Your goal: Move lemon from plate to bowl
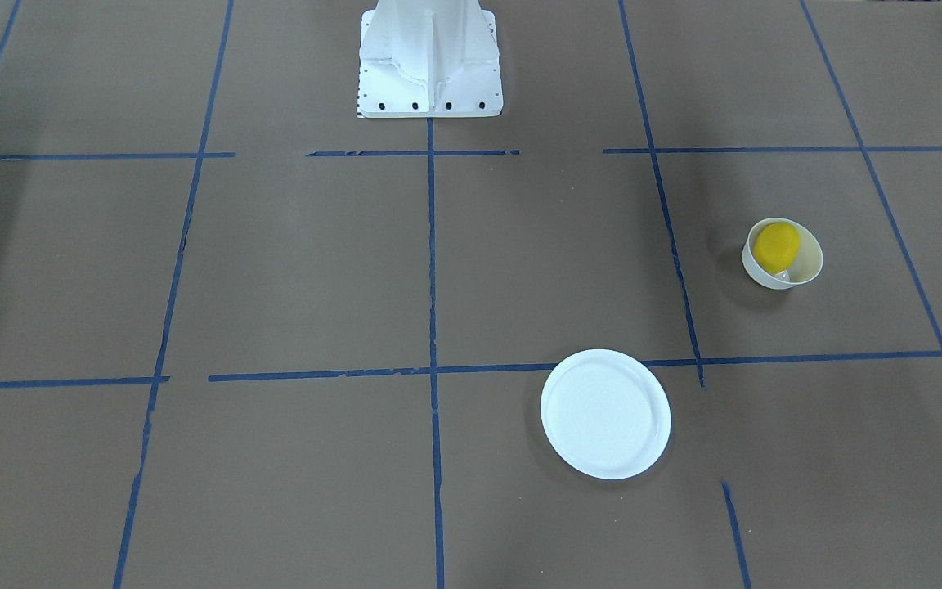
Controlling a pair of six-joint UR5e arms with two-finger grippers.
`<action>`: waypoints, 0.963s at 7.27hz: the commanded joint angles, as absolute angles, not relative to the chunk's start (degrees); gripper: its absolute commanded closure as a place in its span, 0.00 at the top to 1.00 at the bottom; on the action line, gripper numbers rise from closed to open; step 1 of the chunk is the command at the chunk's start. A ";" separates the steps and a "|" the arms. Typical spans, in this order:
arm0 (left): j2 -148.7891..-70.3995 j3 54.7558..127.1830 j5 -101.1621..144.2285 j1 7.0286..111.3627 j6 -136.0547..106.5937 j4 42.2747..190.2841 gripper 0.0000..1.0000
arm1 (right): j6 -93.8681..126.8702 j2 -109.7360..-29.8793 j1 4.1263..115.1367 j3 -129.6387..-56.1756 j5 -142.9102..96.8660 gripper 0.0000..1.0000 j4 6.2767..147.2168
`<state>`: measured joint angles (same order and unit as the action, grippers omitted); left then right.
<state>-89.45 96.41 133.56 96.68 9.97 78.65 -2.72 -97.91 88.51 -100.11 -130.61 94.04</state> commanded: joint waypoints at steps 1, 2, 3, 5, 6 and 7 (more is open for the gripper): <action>-89.82 96.42 133.42 96.68 9.93 78.57 1.00 | -2.72 -97.91 88.51 -100.11 -130.61 1.00 94.04; -89.82 96.33 133.42 96.68 9.93 78.49 1.00 | -2.72 -97.91 88.51 -100.11 -130.61 1.00 94.04; -90.09 96.42 133.42 96.68 9.93 78.49 1.00 | -2.72 -97.91 88.51 -100.11 -130.61 1.00 94.04; -90.26 96.94 133.42 96.68 10.02 78.31 1.00 | -2.72 -97.91 88.51 -100.11 -130.61 1.00 94.04; -89.92 98.07 133.42 96.68 10.02 78.31 1.00 | -2.72 -97.91 88.51 -100.11 -130.61 1.00 94.04; -90.17 98.69 133.42 96.68 10.11 76.92 1.00 | -2.72 -97.91 88.51 -100.11 -130.61 1.00 94.04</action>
<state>-90.08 97.79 133.42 96.68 10.03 78.00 -2.73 -97.91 88.51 -100.11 -130.61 94.04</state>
